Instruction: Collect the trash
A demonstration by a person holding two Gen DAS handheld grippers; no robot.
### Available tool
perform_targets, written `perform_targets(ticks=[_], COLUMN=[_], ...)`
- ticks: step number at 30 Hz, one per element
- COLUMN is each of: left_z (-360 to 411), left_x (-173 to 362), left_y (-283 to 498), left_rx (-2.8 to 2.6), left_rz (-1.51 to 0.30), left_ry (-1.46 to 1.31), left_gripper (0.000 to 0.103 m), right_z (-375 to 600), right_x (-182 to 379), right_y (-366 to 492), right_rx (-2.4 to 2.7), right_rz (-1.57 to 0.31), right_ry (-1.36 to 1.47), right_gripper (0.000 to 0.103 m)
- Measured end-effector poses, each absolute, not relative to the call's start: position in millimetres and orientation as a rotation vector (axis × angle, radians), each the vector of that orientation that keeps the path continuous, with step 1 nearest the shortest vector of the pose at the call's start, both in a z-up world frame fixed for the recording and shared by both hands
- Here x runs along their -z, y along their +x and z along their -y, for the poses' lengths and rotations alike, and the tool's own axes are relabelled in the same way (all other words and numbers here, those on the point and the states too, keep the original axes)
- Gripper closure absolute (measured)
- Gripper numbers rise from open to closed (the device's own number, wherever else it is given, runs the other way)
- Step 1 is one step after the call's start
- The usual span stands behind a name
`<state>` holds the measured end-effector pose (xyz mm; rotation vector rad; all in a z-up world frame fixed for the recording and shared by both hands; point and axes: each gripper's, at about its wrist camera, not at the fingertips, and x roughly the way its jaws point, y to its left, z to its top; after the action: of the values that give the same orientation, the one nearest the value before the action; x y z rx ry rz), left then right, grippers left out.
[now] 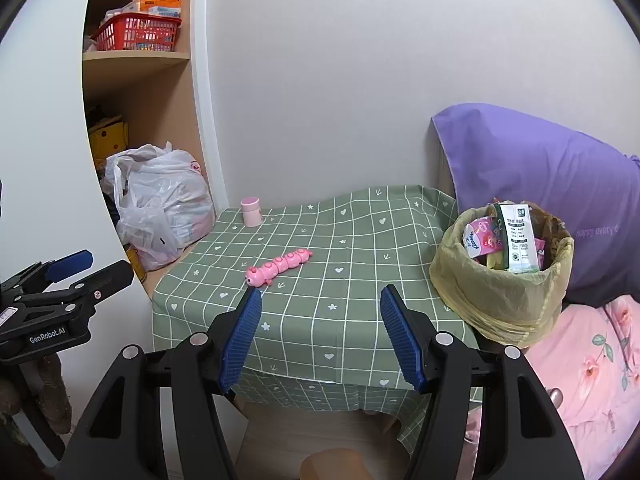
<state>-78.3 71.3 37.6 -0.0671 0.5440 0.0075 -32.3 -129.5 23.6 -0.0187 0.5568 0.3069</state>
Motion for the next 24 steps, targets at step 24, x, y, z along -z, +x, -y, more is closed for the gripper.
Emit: perform_targets(ticks=[24], left_z=[-64.3], left_x=[-40.6], left_y=[-83.0], left_rx=[-0.002], left_rz=[-0.536], left_ry=[-0.055], left_gripper=[0.014], right_z=[137.3], right_x=[-27.2], right_y=[-37.5], right_rx=[-0.299], right_rz=[-0.545], right_ry=[-0.011], right_gripper=[0.044])
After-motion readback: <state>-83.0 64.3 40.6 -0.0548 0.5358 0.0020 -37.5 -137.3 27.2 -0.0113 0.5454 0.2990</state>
